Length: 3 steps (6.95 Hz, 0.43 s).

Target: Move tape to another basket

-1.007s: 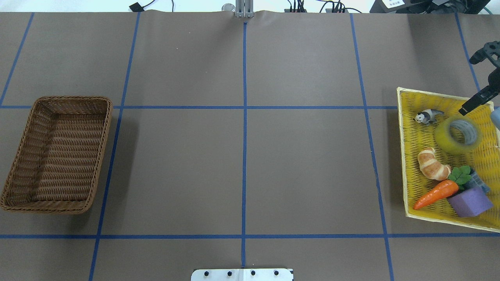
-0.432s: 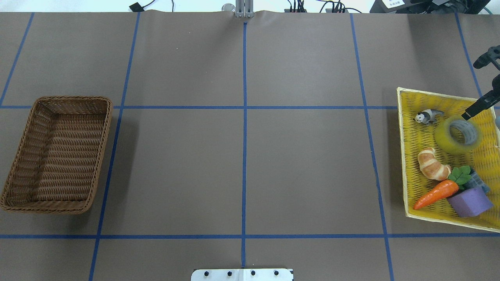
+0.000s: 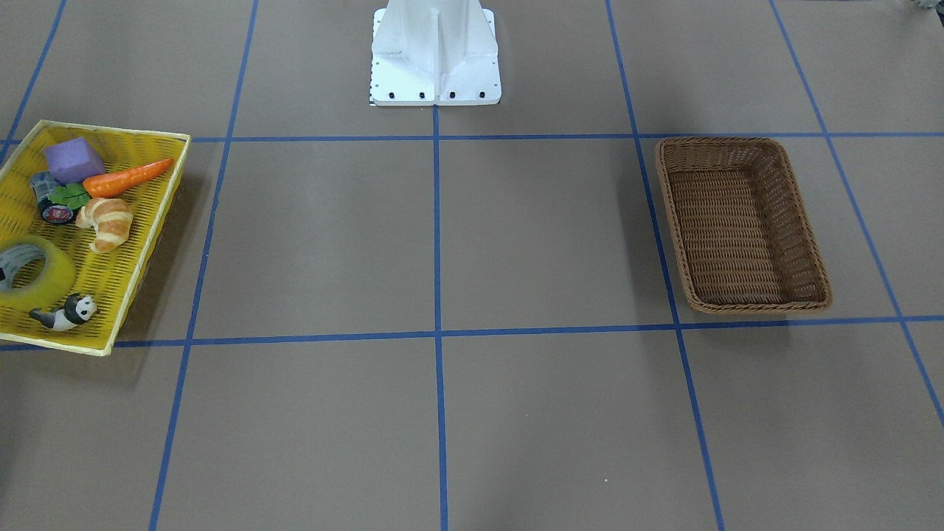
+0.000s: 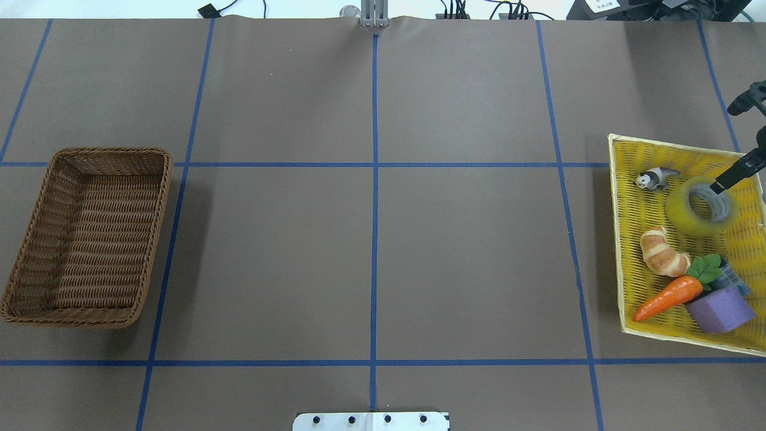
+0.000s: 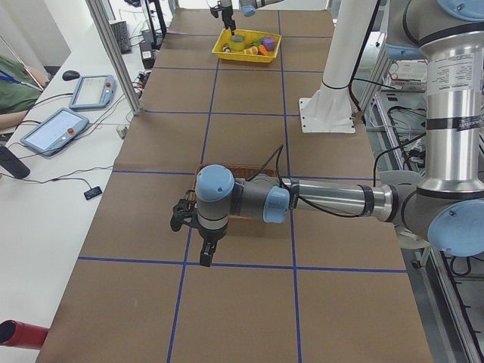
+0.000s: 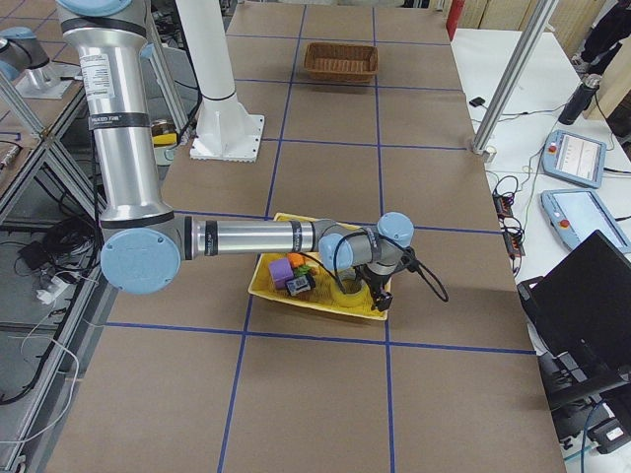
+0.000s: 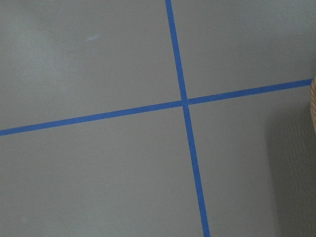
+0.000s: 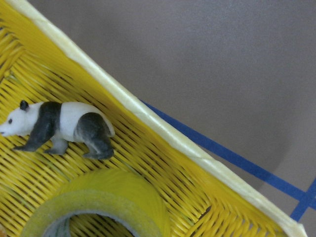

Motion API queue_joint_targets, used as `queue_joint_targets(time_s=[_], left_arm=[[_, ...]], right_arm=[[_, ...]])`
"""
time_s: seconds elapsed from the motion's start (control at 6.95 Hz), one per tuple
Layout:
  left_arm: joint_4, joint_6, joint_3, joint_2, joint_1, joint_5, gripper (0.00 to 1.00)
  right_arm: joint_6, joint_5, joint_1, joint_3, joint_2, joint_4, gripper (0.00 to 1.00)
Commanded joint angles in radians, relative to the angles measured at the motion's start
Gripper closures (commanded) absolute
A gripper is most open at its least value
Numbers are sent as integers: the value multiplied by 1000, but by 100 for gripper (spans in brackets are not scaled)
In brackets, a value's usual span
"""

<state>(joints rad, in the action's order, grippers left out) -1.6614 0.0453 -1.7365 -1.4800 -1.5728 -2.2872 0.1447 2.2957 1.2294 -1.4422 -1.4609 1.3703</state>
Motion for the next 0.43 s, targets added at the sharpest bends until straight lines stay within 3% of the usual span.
queue_joint_targets(time_s=[0.0,0.29], left_arm=[[0,-2,0,-5,0,0,2],[2,-4,5,-13,0,0,2]], right_arm=[[1,-1,-30,5,-7,-4,0],[3,-1,-37,5,-12,-4,0]])
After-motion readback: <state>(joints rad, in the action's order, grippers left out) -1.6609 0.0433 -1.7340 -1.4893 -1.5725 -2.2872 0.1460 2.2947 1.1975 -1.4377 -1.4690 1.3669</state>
